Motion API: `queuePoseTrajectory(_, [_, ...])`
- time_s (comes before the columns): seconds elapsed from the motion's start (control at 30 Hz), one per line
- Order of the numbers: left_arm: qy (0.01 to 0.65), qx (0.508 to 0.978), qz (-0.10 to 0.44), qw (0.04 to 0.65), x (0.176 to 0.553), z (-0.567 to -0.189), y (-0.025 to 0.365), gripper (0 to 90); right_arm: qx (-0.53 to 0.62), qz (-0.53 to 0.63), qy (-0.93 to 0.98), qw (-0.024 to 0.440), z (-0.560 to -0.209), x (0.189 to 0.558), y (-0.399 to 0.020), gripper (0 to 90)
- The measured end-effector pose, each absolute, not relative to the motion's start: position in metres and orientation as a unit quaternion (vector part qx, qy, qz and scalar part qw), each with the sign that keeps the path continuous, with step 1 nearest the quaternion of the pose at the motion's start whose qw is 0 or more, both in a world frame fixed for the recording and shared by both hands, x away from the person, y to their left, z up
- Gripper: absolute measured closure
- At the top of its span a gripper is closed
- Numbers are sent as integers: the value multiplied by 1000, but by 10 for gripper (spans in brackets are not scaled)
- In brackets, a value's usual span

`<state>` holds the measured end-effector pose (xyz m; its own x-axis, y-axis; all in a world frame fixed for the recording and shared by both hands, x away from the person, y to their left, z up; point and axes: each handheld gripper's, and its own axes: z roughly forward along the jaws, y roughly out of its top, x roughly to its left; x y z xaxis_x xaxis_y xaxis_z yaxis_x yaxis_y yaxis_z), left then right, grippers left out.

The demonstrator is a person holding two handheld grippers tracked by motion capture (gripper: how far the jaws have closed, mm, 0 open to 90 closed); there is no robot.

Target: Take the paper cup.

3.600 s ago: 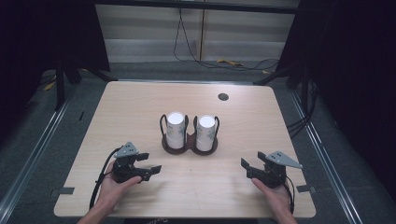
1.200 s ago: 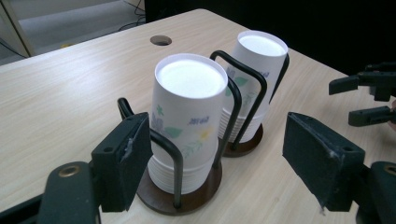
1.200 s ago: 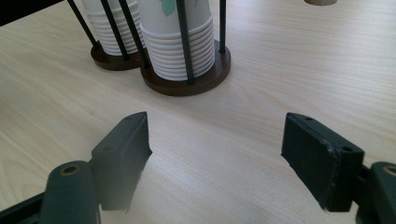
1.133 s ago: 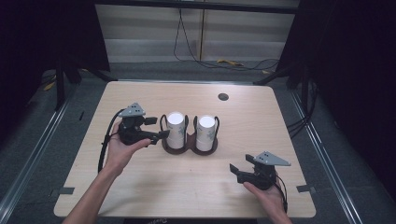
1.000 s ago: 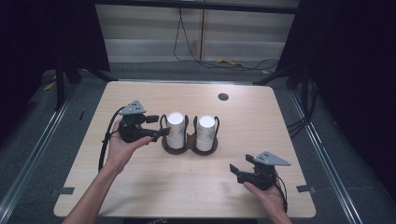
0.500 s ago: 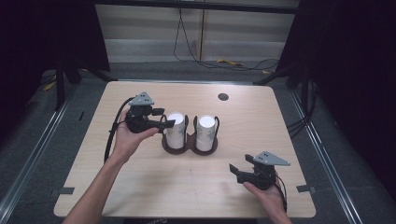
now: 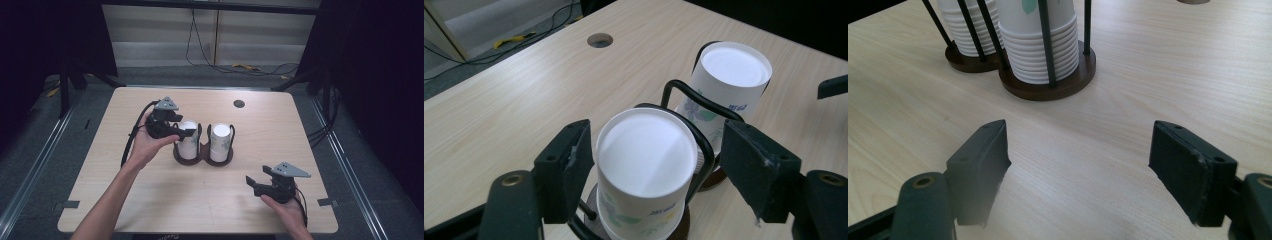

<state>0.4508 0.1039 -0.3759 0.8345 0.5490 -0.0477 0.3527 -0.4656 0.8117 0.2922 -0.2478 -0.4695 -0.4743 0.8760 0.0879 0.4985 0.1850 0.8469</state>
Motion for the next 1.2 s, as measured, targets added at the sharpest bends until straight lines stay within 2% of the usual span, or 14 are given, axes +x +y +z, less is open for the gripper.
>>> queuePoseTrajectory(0.2, [272,858,108,422,457,-380,100,290,464,434,741,219,-469,291,-247,240])
queuePoseTrajectory(0.23, [266,863,110,416,458,-381,99,335,465,433,740,219,-469,291,-247,240])
queuePoseTrajectory(0.27, [263,864,112,414,458,-381,99,337,465,433,741,219,-469,292,-248,240])
queuePoseTrajectory(0.7, [271,873,86,396,467,-393,95,328,465,431,742,218,-470,292,-248,241])
queuePoseTrajectory(1.2, [273,870,87,402,466,-392,97,345,467,431,741,217,-470,292,-248,242])
